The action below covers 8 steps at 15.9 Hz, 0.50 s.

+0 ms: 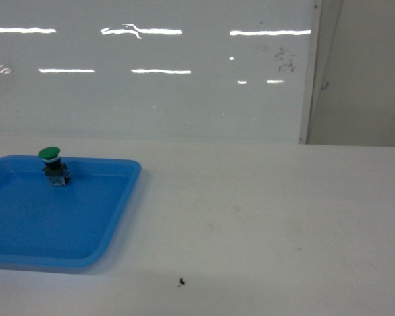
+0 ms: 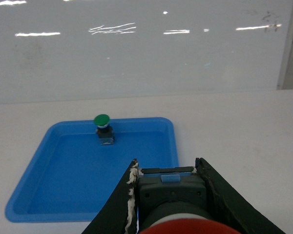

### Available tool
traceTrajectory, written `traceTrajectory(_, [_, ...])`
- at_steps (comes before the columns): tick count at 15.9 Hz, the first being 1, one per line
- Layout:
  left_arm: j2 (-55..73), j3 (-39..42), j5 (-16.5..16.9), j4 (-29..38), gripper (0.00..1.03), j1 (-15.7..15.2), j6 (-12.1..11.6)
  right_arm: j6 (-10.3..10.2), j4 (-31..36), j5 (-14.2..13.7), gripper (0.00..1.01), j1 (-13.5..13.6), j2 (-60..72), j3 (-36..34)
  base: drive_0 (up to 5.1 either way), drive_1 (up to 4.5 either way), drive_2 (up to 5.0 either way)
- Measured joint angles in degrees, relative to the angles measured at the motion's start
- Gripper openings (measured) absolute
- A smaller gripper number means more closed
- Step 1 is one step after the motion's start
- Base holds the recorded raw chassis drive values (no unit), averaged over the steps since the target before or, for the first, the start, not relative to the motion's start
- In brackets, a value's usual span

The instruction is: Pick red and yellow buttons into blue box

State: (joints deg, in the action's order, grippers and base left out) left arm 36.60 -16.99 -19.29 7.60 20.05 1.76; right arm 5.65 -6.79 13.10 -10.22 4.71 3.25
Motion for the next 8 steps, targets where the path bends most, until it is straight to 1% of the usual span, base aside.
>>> traceTrajectory(8, [0.0,0.0,0.0,0.0,0.27,0.0,0.0,0.0,0.1,0.0,0.27,0.0,0.0,0.0,5.0,-3.28,-1.2])
